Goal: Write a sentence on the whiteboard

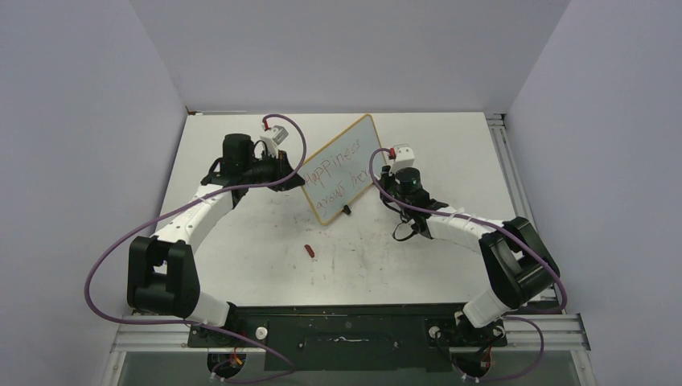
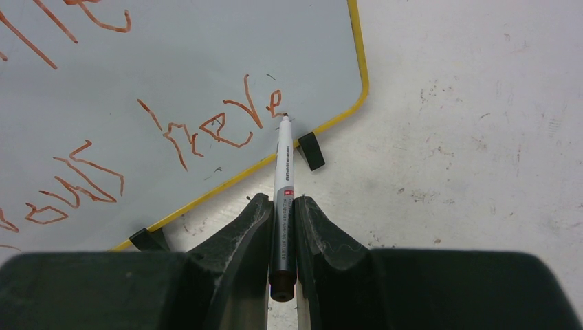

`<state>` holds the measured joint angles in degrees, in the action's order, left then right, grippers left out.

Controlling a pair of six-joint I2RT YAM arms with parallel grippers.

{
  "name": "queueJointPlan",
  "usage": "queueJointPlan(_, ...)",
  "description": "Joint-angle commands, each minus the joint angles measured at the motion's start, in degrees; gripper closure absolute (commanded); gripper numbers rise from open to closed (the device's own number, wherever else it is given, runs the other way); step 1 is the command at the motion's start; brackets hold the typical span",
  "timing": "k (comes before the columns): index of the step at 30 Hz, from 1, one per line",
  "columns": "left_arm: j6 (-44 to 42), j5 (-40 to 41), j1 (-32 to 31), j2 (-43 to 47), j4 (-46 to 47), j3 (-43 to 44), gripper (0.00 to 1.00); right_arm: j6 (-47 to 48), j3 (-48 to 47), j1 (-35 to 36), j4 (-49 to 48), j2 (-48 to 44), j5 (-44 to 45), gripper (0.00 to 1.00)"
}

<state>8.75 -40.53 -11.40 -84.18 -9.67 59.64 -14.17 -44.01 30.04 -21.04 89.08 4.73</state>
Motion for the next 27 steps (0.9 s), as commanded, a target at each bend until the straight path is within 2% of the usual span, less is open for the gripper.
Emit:
queueJointPlan(1, 0.74, -1.15, 0.15, 0.33, 0.27, 2.44, 1.0, -0.31, -1.4, -0.16, -3.57, -1.47, 1.96, 0.95)
queueJointPlan(9, 0.74, -1.11, 0.17, 0.55, 0.18, 2.4, 1.0, -0.74, 0.35, -0.45, -0.35, -6.31, 5.2, 0.95)
queueJointPlan(27, 0.47, -0.97, 0.09, 0.45, -0.08, 2.41, 1.0, -0.79, -0.79, -1.74, -3.59, -1.33, 0.73, 0.95)
